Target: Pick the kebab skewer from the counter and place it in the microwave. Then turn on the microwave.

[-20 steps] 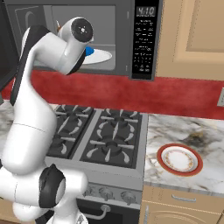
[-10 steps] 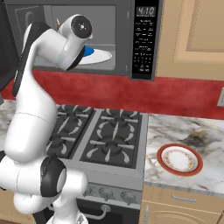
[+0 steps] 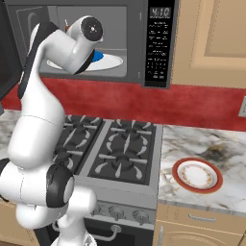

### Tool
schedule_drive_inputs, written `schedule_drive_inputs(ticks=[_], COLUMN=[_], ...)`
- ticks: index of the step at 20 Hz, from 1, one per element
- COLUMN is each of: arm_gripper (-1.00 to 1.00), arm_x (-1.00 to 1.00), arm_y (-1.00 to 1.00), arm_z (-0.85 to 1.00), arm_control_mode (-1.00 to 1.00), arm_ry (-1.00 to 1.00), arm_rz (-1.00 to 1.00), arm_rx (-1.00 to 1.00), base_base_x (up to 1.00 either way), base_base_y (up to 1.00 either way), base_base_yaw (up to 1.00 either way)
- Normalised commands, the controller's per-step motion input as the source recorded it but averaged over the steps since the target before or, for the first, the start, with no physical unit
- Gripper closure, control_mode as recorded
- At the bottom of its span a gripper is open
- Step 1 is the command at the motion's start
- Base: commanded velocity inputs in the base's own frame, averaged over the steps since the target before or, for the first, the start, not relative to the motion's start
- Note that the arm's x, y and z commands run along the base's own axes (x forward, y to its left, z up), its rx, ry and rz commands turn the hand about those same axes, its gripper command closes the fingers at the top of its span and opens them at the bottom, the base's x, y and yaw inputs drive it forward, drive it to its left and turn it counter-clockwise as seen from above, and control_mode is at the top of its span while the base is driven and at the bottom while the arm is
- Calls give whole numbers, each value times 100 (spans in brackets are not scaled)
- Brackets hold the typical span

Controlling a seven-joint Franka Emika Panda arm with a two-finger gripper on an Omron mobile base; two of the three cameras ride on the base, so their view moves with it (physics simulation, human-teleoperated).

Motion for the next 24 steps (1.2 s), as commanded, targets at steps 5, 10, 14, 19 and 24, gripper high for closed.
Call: schedule_drive_inputs(ticks=[5, 10, 14, 19, 24], arm_gripper=[100, 100, 100, 100, 100], arm_x=[12, 11, 14, 13, 14], arm_y=[3, 1, 3, 5, 5], arm_z=[-1, -1, 0, 0, 0], arm_control_mode=[-100, -100, -100, -100, -100], arm_ry=[0, 0, 0, 0, 0], arm_rz=[0, 0, 0, 1, 3], arm_rx=[3, 2, 0, 0, 0], base_base_x=[0, 0, 0, 0, 0], base_base_y=[0, 0, 0, 0, 0], base_base_yaw=[0, 0, 0, 0, 0])
